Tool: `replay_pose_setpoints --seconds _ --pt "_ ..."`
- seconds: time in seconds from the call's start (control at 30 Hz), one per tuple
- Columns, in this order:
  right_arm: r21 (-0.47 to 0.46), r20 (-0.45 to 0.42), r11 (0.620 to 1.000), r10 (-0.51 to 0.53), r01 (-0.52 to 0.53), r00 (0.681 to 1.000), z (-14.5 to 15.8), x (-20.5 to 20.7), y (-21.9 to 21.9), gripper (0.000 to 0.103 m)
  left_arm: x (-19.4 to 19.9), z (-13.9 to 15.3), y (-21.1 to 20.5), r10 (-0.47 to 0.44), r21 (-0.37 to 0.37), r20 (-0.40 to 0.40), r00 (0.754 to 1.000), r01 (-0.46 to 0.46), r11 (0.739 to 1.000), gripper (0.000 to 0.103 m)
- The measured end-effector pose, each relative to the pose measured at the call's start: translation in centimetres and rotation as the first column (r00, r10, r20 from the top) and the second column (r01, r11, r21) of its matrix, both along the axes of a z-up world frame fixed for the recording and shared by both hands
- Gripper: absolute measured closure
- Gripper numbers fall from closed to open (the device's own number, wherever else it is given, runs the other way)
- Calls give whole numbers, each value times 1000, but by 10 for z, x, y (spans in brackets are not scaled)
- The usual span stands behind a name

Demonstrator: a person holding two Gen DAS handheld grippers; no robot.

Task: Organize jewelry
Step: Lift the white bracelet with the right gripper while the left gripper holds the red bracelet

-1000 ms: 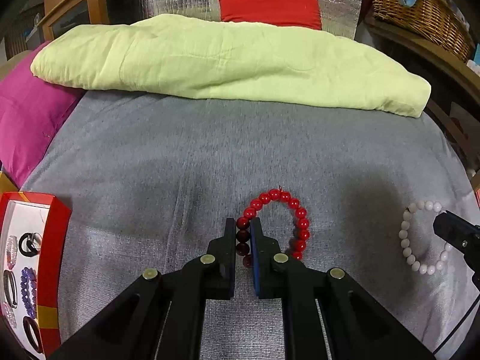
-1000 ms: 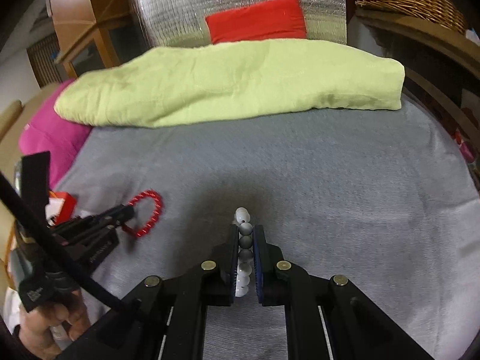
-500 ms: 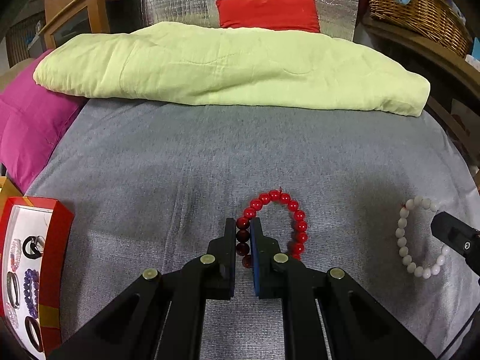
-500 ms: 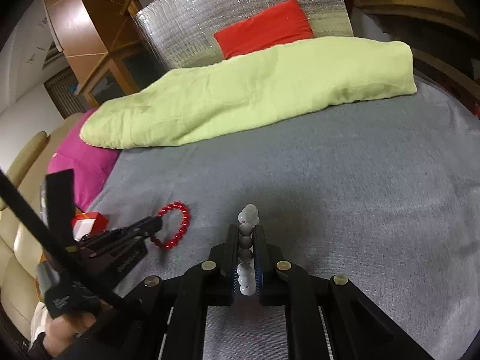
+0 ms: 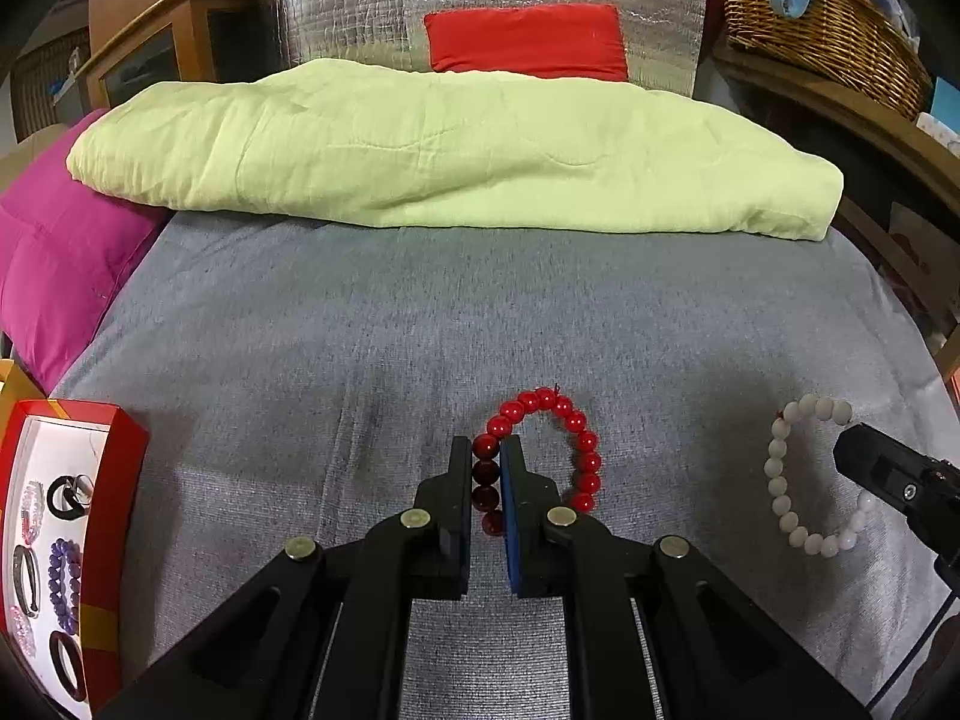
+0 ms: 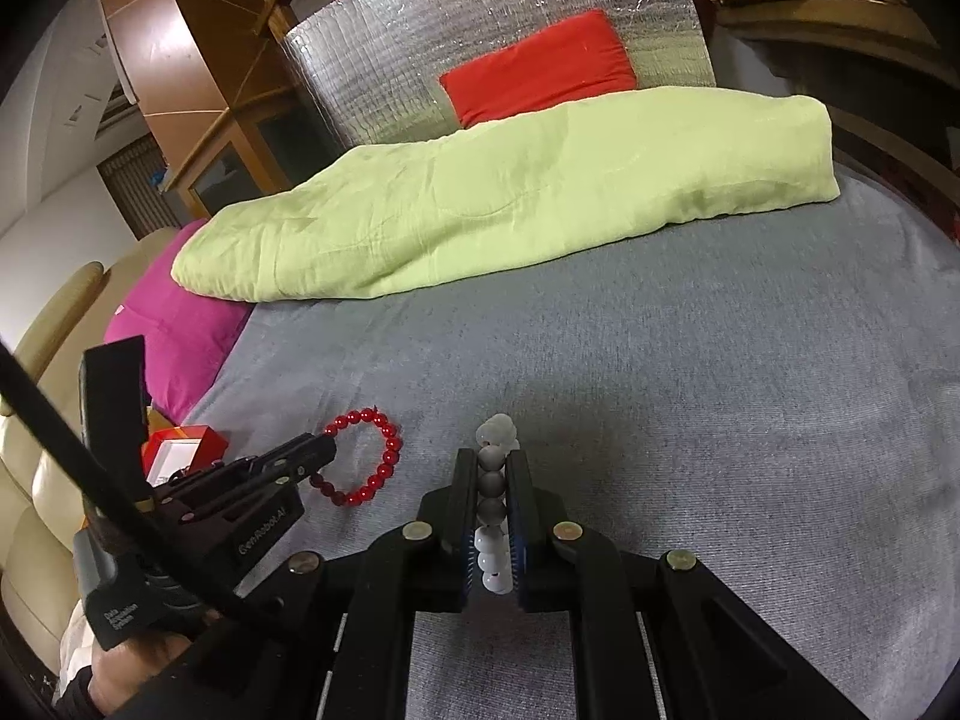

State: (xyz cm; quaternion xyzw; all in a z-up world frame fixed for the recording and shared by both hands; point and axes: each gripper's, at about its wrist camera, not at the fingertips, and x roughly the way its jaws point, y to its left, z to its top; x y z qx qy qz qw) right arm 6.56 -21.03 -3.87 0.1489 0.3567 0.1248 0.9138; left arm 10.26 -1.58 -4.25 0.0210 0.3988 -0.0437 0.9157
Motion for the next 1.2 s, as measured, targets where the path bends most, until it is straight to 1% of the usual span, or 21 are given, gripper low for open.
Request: replay_pose_setpoints --seconds 0.83,1.0,1.2 --pt "4 21 1000 2 -2 1000 5 -3 -2 93 -1 2 1 1 -1 8 1000 -1 1000 94" --pt "4 29 1000 9 -9 1000 7 -4 0 93 -3 6 3 5 0 17 1000 -5 1000 94" --pt "-1 38 1000 23 -23 999 13 -9 5 93 -15 16 9 15 10 32 999 -15 1000 94"
